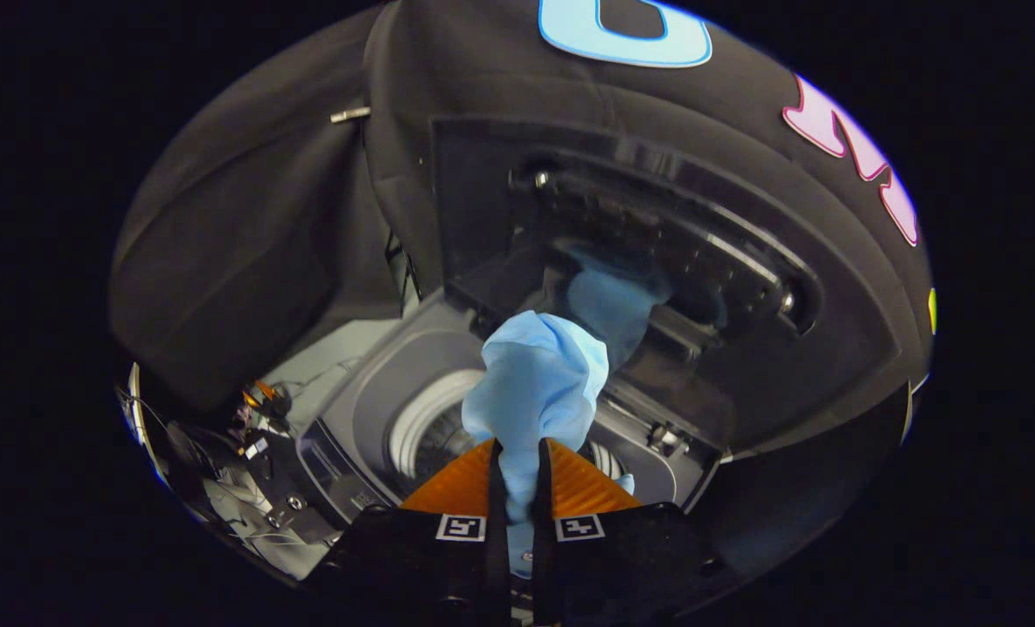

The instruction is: Put the clothes into the washing machine and then close the washing machine lid.

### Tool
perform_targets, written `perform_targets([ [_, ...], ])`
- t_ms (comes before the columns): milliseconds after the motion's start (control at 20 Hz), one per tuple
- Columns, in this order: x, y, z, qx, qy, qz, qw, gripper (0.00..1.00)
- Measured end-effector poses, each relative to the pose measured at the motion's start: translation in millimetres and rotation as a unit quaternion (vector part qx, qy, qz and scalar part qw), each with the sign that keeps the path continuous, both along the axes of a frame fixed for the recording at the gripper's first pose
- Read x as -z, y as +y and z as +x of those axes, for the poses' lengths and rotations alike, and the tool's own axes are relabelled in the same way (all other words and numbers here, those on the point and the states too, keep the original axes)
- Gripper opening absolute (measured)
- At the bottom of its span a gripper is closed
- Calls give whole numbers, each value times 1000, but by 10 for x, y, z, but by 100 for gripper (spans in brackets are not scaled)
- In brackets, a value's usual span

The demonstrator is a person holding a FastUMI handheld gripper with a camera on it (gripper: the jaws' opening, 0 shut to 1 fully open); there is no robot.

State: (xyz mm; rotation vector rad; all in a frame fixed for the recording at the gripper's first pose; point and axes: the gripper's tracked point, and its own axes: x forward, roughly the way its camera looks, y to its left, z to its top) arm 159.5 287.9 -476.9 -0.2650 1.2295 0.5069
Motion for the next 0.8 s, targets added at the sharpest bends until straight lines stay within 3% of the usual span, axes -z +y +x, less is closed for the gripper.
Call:
perform_targets([
  [250,47,4,-18,2,10,-5,1000,14],
  [350,50,3,-54,-1,16,-6,1000,20],
  [600,-22,116,-12,-5,5,21,1000,98],
  [800,-47,115,-15,-14,-2,17,1000,99],
])
